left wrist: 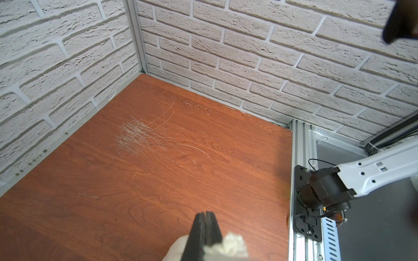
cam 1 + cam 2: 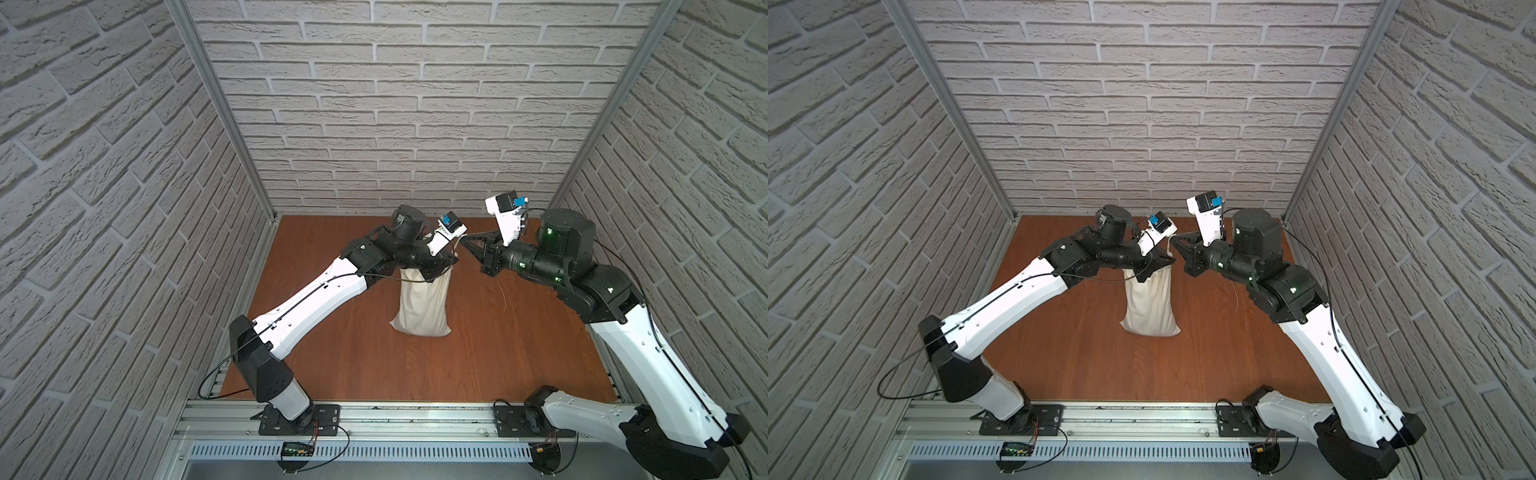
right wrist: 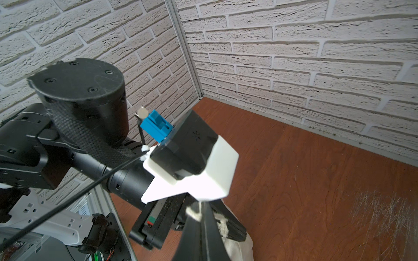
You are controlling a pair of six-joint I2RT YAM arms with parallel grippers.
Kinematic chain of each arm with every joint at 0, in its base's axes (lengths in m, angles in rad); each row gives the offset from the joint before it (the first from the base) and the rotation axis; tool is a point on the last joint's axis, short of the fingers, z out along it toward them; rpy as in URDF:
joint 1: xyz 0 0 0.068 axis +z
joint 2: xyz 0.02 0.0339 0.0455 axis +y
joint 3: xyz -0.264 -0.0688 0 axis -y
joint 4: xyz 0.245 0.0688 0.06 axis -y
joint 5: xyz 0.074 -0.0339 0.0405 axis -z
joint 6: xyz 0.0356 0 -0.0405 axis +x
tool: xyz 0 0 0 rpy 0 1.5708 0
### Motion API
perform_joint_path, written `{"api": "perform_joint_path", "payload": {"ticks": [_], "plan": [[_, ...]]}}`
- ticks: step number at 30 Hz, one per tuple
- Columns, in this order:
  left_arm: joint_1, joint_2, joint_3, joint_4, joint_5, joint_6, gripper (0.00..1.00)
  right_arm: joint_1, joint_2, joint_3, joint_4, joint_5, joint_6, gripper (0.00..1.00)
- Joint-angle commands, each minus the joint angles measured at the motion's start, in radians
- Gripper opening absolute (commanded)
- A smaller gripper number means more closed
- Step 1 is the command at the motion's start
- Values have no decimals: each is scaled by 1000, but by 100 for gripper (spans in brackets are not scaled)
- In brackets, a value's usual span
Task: Close the soil bag
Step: Frap the soil bag at the center of the board.
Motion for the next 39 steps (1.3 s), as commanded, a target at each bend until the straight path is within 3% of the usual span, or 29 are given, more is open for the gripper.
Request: {"api": "perform_joint_path", "payload": {"ticks": [1,6,17,23,27,32,35,39], "plan": [[10,19,-4,-2,21,3,2,7,-16,56,123,-10,-3,3],[11,24,-15,-12,-3,10,10,7,-12,67,125,-2,-12,3],[58,2,-83,77,23,-56,9,7,-30,42,120,41,-13,3],[59,51,-30,2,-3,-38,9,7,-37,70,118,63,-20,3],[59,72,-18,-22,-43,-34,9,7,-60,78,74,213,-27,3],[58,92,5,-59,-71,-22,9,6,-149,-27,122,419,-19,3],[56,113,28,-86,-95,-17,9,6,-178,-49,155,417,-21,3],[47,136,55,-114,-123,-12,9,6,-143,23,141,322,-32,3]]}}
